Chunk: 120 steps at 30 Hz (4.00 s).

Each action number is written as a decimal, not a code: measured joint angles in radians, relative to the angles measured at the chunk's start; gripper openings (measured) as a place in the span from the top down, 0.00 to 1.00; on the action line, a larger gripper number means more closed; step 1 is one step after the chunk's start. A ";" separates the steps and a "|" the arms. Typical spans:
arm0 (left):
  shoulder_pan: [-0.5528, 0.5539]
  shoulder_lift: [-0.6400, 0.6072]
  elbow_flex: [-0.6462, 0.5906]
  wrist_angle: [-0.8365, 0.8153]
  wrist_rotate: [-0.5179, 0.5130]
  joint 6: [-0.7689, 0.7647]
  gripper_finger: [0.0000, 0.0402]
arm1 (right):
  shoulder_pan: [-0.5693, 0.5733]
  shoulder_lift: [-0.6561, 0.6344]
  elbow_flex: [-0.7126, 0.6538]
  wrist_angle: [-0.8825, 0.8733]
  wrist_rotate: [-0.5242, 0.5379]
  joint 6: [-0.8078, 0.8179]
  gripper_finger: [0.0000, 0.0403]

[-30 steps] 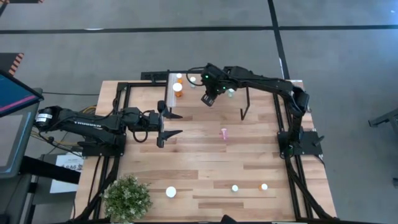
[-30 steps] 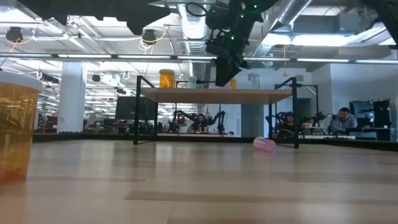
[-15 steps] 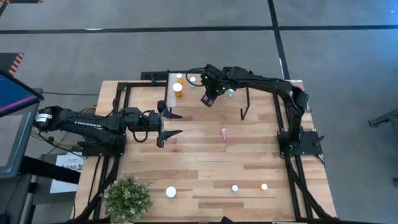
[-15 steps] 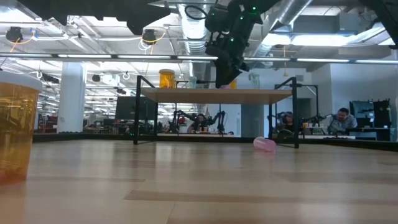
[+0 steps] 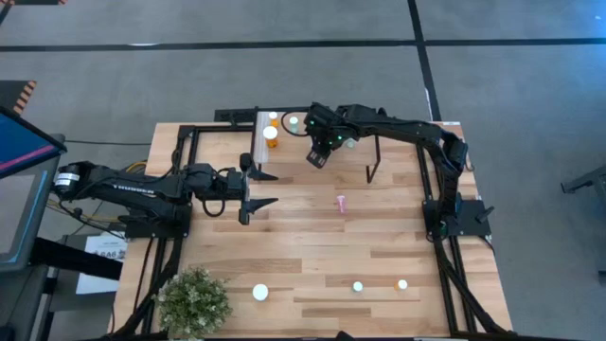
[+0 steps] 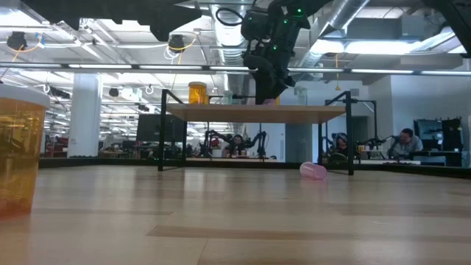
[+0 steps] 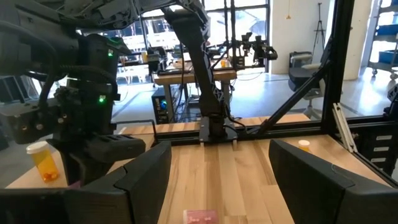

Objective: Pick and place medicine bottles onto shelf by color
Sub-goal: Put the pink small pill bottle on the shelf

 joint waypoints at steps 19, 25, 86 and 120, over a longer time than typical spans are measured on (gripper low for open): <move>0.000 0.000 0.000 -0.024 0.000 0.010 0.35 | 0.013 -0.055 0.002 0.051 -0.008 -0.068 0.72; 0.000 0.000 0.000 -0.023 0.000 0.007 0.35 | 0.068 -0.145 -0.009 0.130 -0.010 -0.069 0.72; -0.017 0.190 0.000 0.381 -0.059 -0.151 0.35 | 0.453 -0.427 -0.756 1.445 -0.012 -0.083 0.73; -0.018 0.182 0.001 0.377 0.064 -0.158 0.35 | 0.464 -0.267 -0.682 1.541 -0.013 -0.069 0.73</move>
